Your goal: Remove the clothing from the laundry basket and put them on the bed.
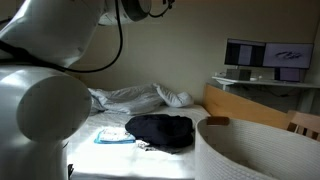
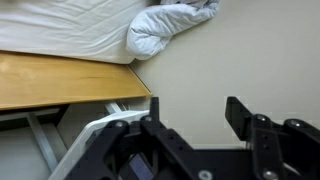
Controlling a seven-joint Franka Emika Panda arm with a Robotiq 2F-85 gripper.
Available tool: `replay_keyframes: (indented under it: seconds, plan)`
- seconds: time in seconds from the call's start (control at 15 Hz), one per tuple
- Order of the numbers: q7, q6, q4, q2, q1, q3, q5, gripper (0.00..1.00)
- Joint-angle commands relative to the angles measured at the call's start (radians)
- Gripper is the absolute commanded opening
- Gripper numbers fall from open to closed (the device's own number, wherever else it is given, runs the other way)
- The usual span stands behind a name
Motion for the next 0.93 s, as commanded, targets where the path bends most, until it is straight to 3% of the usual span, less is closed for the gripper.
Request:
replay_keyframes:
  seconds: [0.0,0.07,0.47,0.53,0.87]
  plan:
    - [0.011,-0.031,-0.016,-0.027,-0.008,0.002,0.002,0.99]
    - [0.021,-0.101,-0.013,-0.032,-0.032,0.038,-0.019,1.0]
    - [-0.018,-0.458,-0.01,-0.024,-0.131,0.049,0.006,1.0]
    - [-0.001,-0.391,0.041,0.006,-0.103,0.044,-0.015,1.0]
    - [-0.004,-0.39,0.013,-0.008,-0.107,0.05,-0.014,1.0]
